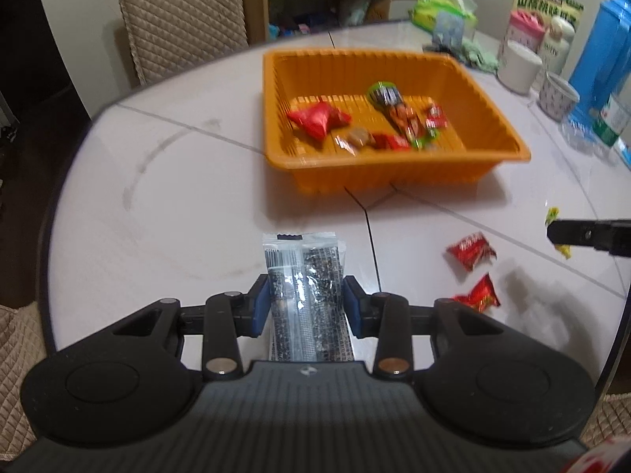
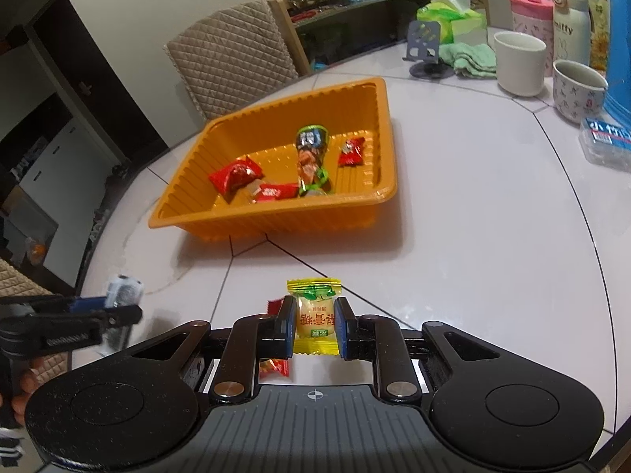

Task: Organize snacks
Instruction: 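Carry the seaweed pack and yellow candy up over the orange tray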

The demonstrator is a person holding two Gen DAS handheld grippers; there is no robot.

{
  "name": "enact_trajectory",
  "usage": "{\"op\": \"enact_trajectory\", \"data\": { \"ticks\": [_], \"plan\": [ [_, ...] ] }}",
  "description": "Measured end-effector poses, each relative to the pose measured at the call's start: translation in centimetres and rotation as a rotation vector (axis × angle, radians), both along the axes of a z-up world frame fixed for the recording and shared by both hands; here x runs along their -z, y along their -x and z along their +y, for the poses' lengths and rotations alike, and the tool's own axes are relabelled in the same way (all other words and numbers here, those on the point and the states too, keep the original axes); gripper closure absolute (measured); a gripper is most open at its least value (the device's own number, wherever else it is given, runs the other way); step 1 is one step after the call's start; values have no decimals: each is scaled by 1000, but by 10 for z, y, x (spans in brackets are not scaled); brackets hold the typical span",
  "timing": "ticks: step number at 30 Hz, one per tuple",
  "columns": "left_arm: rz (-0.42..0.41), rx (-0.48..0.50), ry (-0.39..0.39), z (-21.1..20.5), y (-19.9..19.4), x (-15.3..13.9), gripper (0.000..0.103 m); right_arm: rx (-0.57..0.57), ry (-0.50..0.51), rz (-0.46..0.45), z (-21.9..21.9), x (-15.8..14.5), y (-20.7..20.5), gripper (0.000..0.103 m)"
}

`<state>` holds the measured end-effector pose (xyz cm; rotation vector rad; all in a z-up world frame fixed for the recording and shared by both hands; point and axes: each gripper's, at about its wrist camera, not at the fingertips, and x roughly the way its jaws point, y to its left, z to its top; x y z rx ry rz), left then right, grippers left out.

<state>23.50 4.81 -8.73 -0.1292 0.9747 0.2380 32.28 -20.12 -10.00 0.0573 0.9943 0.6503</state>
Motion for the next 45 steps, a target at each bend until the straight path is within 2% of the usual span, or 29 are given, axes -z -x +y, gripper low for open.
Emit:
{"op": "enact_trajectory", "data": {
  "ticks": [11, 24, 33, 45],
  "plan": [
    [-109, -19, -36, 24, -12, -47, 68, -48, -15, -72, 18, -23, -16, 83],
    [-205, 53, -42, 22, -74, -77, 68, -62, -61, -147, 46, -47, -74, 83],
    [-207, 104, -15, 10, -124, -69, 68, -54, -81, -144, 64, -43, -111, 82],
    [-125, 128, 23, 6, -180, -31, 68, -31, -64, -78, 79, -11, -144, 82]
  ]
}}
